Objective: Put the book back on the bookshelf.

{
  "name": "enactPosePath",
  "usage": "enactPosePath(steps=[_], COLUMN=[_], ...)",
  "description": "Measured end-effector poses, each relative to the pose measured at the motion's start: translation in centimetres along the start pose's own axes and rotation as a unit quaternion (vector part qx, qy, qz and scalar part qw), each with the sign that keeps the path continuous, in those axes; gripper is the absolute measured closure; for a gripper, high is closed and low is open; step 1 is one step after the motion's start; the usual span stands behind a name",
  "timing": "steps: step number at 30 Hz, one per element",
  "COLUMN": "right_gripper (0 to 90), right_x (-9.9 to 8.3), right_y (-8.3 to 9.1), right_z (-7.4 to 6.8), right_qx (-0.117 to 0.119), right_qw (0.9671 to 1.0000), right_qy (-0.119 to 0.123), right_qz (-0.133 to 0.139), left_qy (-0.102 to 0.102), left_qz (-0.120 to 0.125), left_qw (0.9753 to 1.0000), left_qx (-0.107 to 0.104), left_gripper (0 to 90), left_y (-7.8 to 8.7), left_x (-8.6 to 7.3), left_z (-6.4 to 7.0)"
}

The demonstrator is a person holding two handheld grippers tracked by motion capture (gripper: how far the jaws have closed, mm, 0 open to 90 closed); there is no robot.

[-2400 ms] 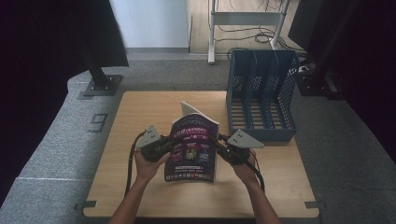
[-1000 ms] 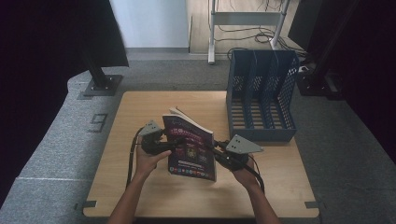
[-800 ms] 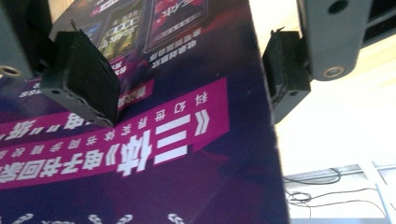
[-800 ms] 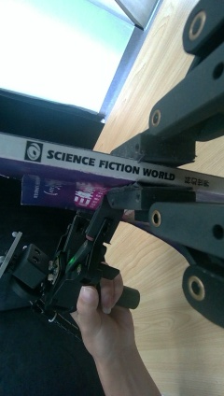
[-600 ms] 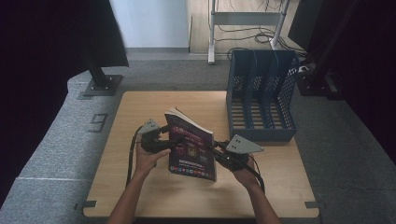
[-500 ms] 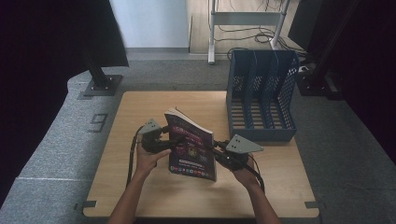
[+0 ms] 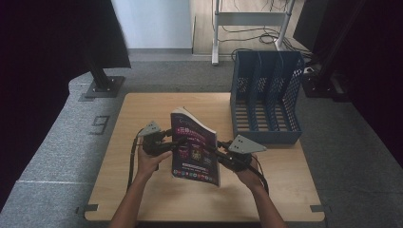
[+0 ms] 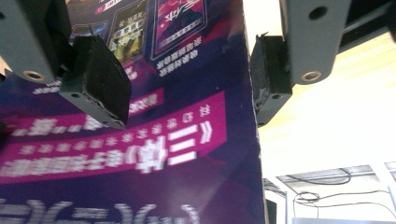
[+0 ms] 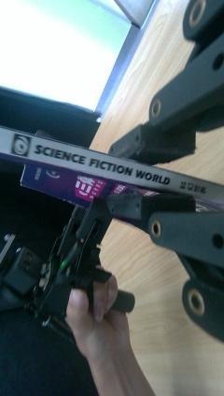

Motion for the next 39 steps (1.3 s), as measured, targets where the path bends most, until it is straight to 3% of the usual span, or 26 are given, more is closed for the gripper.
enactPosePath(steps=[4,7,12,18,22,34,39], right_gripper=[72.1,75.4,76.8,77.7,77.6,77.7,77.7], right_x=[-0.4,-0.6,-0.8,-0.5,-0.5,-0.5,-0.5], right_y=[-0.7,-1.0,-0.5,-0.1,-0.2,0.0,0.1], right_z=[0.7,1.2,1.1,-0.2,-0.5,-0.5,-0.5], right_qx=[-0.021,-0.044,-0.028,0.0,0.005,0.011,0.014], right_qw=[0.9997,0.9988,0.9995,0.9999,0.9997,0.9995,0.9995], right_qy=[-0.004,-0.002,-0.011,0.013,0.025,0.027,0.027], right_qz=[-0.014,-0.021,-0.004,0.004,0.003,0.008,0.011], left_qy=[-0.002,-0.003,0.01,0.017,0.019,0.03,0.024], left_qz=[0.001,-0.009,-0.012,-0.008,-0.004,0.002,0.008], left_qw=[1.0,0.9999,0.9998,0.9998,0.9998,0.9995,0.9992], left_qx=[-0.008,0.002,0.014,0.009,-0.002,-0.01,-0.031], left_gripper=[39.3,37.9,32.8,26.8,24.0,15.7,19.6], left_y=[-0.3,-0.5,-0.5,-0.8,-0.8,-1.0,-1.1], left_x=[0.0,-0.3,-0.4,-0.4,-0.4,-0.4,-0.4], left_z=[0.3,0.1,-0.6,-0.8,-1.0,-1.6,-1.3])
Point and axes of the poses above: each handheld gripper's, and its own axes: y roughly backward along the jaws, x roughly out of its top, z roughly to its right, the point moved 5 cm from there along -y, roughly forward along the jaws, and after that the axes turned 3 degrees about -y, right-handed, at the moved point
